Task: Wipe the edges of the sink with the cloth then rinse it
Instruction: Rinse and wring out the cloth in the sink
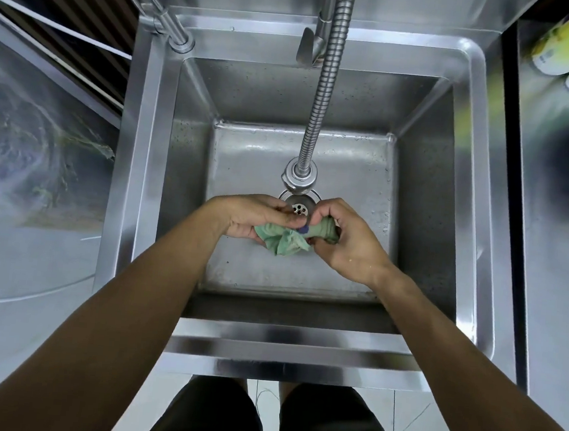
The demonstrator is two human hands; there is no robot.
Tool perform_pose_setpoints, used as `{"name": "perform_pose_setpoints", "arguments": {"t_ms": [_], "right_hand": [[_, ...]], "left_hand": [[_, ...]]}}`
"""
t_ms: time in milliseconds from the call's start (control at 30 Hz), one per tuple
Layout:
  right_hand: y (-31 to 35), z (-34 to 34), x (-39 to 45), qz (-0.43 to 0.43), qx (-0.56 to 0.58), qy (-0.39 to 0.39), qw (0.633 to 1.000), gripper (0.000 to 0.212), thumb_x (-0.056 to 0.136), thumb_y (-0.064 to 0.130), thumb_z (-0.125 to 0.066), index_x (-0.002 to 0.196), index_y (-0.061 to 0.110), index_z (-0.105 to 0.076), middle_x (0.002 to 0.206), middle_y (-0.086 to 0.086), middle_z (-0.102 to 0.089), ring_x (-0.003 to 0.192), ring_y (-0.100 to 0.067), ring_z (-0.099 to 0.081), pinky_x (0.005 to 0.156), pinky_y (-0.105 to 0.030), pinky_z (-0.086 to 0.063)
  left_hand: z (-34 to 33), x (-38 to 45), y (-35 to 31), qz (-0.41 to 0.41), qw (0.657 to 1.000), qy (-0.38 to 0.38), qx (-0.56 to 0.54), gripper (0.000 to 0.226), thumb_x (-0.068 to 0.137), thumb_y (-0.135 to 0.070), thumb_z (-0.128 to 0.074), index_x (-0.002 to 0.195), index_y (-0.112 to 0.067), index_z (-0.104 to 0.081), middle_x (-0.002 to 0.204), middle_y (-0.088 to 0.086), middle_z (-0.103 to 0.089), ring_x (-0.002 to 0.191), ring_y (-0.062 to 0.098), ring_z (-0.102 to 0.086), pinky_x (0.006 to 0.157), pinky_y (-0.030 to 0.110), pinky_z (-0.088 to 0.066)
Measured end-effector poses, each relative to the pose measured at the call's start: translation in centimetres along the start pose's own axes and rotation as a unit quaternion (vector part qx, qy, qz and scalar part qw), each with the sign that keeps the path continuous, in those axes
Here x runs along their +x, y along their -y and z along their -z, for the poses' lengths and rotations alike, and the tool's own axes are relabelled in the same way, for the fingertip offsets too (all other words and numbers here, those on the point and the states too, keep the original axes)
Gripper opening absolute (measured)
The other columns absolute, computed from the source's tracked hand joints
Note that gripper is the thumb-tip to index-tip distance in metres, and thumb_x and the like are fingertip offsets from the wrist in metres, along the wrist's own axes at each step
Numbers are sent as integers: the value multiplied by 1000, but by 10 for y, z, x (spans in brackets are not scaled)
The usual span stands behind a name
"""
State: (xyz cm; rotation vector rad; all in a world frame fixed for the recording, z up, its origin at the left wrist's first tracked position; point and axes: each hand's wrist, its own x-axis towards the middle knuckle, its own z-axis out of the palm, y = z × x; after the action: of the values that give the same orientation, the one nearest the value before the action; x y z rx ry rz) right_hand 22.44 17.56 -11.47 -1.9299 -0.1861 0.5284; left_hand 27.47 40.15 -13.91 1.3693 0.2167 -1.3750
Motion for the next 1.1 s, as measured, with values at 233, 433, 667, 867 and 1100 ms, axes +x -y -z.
{"name": "perform_pose_setpoints", "arguments": {"t_ms": [233, 433, 667, 867, 1100], "right_hand": [[-2, 4, 2, -92, 101, -30, 990, 33, 86, -5, -73, 97, 24, -61, 90, 10, -64, 78, -5, -60, 72, -19, -53], [-2, 3, 12, -247, 306, -23, 919, 34, 81, -17, -72, 93, 15, -65, 91, -3, -70, 84, -15, -71, 70, -25, -59], [10, 9, 17, -325, 295, 24, 898, 26, 87, -2, -72, 110, 11, -67, 106, -9, -74, 91, -18, -74, 74, -27, -62], [24, -12, -11, 76, -459, 56, 883, 83, 76, 40, -71, 149, 20, -36, 140, -2, -48, 127, -22, -45, 113, -39, -38], [23, -12, 18, -32, -525, 55, 849, 19, 87, 25, -61, 102, 15, -66, 97, -7, -73, 81, -33, -70, 65, -32, -41]], "left_hand": [[-36, 2, -19, -54, 904, -79, 417, 27, 75, -35, -85, 85, -23, -62, 80, -6, -66, 76, 14, -63, 68, 30, -52], [-30, 0, -6, -56, 875, -134, 461, 30, 77, -28, -78, 100, -25, -59, 91, -5, -64, 82, 18, -63, 69, 33, -51], [-34, -2, 2, -70, 842, -199, 496, 15, 83, -30, -74, 87, -31, -59, 87, -1, -66, 81, 23, -65, 67, 30, -52], [-33, -11, -15, 16, 966, -15, 259, 17, 90, -22, -75, 80, -13, -65, 68, 0, -60, 56, 15, -61, 54, 28, -56], [-41, -1, -25, 14, 812, -96, 575, 20, 78, -26, -73, 80, -17, -55, 70, 0, -59, 59, 22, -55, 55, 29, -42]]}}
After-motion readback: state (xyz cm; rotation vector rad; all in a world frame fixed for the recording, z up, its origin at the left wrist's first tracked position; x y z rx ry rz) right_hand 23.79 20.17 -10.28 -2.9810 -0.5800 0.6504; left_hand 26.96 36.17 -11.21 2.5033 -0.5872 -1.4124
